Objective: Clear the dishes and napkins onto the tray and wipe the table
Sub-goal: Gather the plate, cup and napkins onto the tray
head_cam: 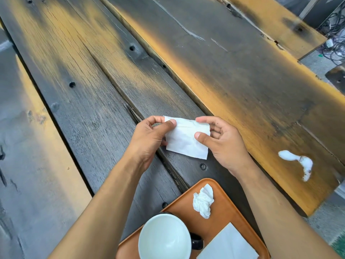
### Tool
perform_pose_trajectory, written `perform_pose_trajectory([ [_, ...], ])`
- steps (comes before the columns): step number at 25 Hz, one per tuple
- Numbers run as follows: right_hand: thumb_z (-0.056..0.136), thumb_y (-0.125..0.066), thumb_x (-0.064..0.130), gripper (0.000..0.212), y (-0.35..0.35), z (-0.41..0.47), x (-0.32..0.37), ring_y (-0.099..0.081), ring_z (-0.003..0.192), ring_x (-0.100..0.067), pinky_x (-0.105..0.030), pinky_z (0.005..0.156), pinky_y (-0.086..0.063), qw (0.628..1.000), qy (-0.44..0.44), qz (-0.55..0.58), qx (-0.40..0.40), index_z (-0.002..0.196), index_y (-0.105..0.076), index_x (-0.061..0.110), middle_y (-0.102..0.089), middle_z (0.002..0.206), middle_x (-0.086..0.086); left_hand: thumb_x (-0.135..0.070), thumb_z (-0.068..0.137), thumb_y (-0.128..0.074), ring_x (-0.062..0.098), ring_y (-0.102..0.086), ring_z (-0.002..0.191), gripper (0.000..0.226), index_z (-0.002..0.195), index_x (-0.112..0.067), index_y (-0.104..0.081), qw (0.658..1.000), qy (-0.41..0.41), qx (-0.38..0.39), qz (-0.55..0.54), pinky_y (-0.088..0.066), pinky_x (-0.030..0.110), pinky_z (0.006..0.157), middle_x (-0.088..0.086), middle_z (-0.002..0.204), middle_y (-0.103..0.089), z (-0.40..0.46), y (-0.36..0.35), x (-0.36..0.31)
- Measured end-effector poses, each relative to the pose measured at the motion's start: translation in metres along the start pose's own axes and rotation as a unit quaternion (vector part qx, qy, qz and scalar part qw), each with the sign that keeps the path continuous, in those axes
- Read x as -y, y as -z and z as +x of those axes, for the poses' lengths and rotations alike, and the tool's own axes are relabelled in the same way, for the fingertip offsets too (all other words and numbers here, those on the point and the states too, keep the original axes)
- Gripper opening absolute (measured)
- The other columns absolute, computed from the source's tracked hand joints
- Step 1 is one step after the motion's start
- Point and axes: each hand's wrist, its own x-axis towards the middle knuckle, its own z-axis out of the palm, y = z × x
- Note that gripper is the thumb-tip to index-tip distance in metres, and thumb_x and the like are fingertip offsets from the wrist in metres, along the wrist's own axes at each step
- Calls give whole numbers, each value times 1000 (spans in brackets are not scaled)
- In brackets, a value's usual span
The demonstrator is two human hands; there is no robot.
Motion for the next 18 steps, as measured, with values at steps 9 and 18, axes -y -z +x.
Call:
perform_pose_trajectory([
  [9, 83, -80, 10, 34, 3, -10, 10, -66, 77, -5, -15, 74, -51, 978, 65, -178, -85, 112, -74, 26, -73, 89, 11, -1, 82, -83, 1, -60, 69, 37, 110, -25, -76, 951, -181, -33, 249, -51, 17, 72, -10, 81, -71, -19, 4, 6],
  [18, 88, -77, 18, 15, 16, -20, 9, -62, 81, 0, -2, 67, -39, 947, 132, -276, -97, 102, -78, 23, -67, 84, 21, -17, 88, -80, 15, -64, 77, 15, 103, -15, -80, 821, -344, -40, 453, -54, 31, 77, -3, 84, -70, -21, 1, 8],
])
